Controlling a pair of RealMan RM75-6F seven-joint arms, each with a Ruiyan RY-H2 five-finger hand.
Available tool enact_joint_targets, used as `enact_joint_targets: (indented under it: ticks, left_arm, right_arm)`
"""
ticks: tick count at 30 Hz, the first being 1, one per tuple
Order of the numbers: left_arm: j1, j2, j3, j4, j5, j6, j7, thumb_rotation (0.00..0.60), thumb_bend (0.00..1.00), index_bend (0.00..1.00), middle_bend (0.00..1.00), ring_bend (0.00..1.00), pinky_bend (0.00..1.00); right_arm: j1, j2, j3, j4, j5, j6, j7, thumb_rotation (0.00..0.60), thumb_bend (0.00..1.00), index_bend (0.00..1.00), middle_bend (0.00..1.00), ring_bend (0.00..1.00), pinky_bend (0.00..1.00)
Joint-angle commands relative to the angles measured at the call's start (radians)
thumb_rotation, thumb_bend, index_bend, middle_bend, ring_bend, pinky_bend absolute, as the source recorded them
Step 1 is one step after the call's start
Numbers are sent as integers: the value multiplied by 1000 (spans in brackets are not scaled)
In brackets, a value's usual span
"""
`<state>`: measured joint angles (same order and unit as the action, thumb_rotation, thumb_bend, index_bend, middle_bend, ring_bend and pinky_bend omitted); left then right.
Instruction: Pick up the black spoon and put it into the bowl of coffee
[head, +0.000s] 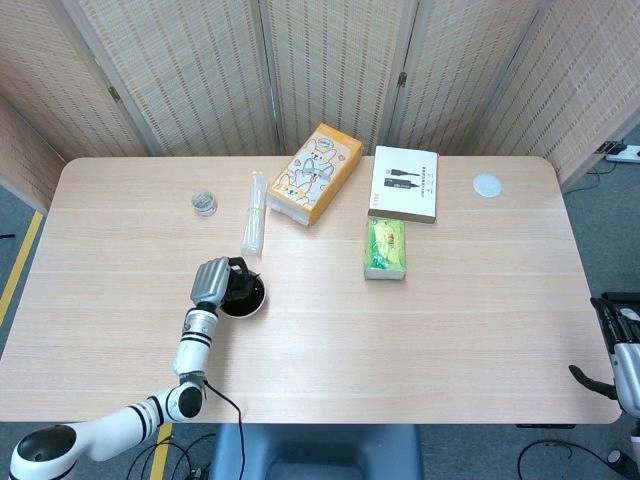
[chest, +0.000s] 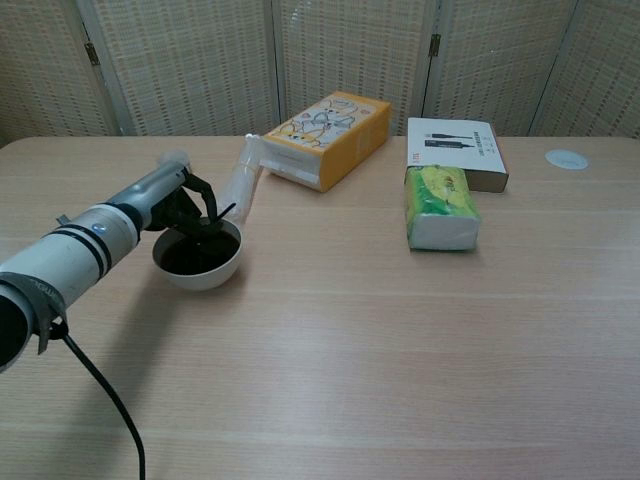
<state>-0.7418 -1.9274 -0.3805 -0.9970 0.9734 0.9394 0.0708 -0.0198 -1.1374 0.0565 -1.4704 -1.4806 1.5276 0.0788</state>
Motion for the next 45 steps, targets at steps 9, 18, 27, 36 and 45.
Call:
enact_joint_targets:
  ticks: [9,18,27,36,45]
  left_arm:
    - [36,43,40,-102,8,12,23,600,426,685,1000,1000,995]
    - [10,18,37,-96,-1,4,55,600,426,686,1000,1000,994]
    - [-35,-33,5,7,-32,-11,81,600,426,688,1000,1000,954]
    - [-17,0,-5,-9,-36,-12,54,600,426,687,1000,1000,953]
    - [29,61,49,-100,-21,-12,68,600,426,684,1000,1000,954]
  right_arm:
    - [-1,7,2,-7,-2,5,-1,600,50,66,113,221,220]
    - [-11,11,0,-8,0,16,3,600,50,66,114,221,220]
    - [-17,14,0,-10,3,21,5,600,49,66,114,221,220]
    - [-16,13,1,-9,3,18,6,600,50,66,113,226,220]
    - [-16,14,1,-10,-1,19,6,600,50,62,113,231,220]
